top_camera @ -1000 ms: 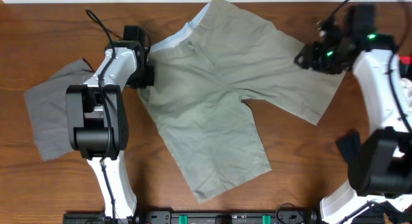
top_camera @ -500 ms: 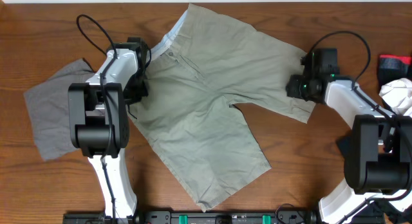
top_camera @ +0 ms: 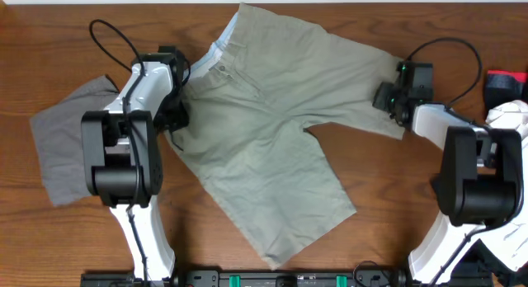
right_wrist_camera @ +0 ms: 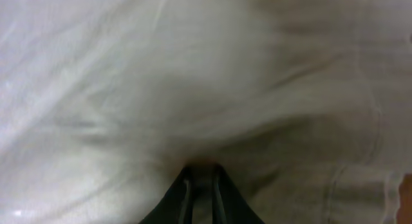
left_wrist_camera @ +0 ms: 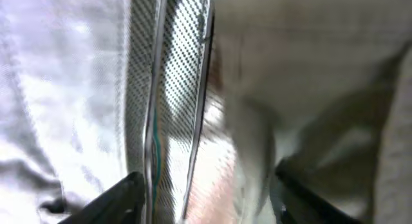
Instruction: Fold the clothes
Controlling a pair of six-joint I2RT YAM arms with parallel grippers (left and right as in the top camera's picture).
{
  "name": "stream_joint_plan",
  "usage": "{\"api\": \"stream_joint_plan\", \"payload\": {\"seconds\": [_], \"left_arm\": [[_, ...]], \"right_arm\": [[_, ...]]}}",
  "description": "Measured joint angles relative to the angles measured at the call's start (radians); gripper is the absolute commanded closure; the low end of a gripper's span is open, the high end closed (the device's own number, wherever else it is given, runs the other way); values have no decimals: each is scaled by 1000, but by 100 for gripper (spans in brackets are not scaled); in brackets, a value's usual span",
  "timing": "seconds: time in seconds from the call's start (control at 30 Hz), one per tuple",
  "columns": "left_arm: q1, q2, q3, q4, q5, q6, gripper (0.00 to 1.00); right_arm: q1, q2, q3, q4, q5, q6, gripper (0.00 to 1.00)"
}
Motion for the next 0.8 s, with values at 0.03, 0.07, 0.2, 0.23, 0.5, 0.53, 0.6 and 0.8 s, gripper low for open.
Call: {"api": "stream_joint_plan", "payload": {"seconds": [0.03,0.07,0.2,0.23,0.5,0.53,0.6,0.8], "left_arm": [[0,-22,-4,5,6,2,28],[0,-49,-6,8,14,8,27],[0,-172,-6,39,61,23,25],[0,-198,-6,47,78,25,25],[-2,-240,-6,100,203,61,25],[-2,-240,-6,101,214,76,25],[-2,-240,-6,105,229,106,25],[-2,-226,-61,253,251,236,25]], "right_arm": [[-7,11,13,6,-2,3,88],[-22,19,26,9,-6,5,88],[-93,57,95,-6,-8,6,89],[-115,69,121,-19,-8,1,88],[-216,141,376,-298,-50,-60,44],[-223,141,422,-367,-83,-61,39],[-231,140,496,-449,-152,-73,36],[-238,72,573,-572,-374,-93,30]]}}
